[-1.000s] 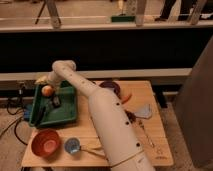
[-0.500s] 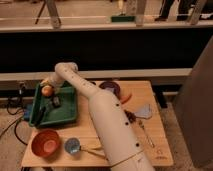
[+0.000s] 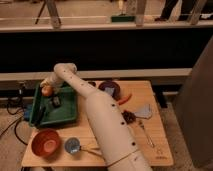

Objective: Place apple in red bowl

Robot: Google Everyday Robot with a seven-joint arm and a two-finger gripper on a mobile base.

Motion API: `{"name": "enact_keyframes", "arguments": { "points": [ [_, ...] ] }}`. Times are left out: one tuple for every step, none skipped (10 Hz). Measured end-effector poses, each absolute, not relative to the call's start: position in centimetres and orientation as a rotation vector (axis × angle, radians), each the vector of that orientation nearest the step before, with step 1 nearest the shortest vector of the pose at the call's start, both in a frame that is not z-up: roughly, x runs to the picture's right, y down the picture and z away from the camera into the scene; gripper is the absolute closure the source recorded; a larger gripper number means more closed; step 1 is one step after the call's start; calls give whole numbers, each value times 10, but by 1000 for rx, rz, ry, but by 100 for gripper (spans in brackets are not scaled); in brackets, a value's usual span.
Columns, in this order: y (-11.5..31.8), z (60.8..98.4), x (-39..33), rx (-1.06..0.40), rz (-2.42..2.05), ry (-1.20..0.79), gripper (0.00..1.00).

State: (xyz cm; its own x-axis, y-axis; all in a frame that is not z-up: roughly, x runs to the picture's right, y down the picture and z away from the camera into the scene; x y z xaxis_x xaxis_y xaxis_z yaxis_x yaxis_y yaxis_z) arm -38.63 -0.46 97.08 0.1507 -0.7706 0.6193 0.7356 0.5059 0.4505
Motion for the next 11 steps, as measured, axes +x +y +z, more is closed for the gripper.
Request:
{"name": "enact_keyframes", "arguments": {
  "points": [
    [-3,973,-387,40,-1084,-919,36],
    [-1,974,-388,35,-1086,-919,42],
    [1,975,-389,31,-1089,-918,52],
    [2,976,-389,27,-1090,-916,60],
    [3,977,-389,22,-1089,-913,71],
    [3,977,-390,18,-1090,-910,77],
    [4,977,-390,13,-1092,-906,77],
    [4,977,-390,10,-1092,-904,75],
    [4,976,-390,12,-1093,-903,73],
    [3,972,-390,10,-1099,-905,77],
    [-3,964,-388,8,-1108,-906,86]
  ]
}}
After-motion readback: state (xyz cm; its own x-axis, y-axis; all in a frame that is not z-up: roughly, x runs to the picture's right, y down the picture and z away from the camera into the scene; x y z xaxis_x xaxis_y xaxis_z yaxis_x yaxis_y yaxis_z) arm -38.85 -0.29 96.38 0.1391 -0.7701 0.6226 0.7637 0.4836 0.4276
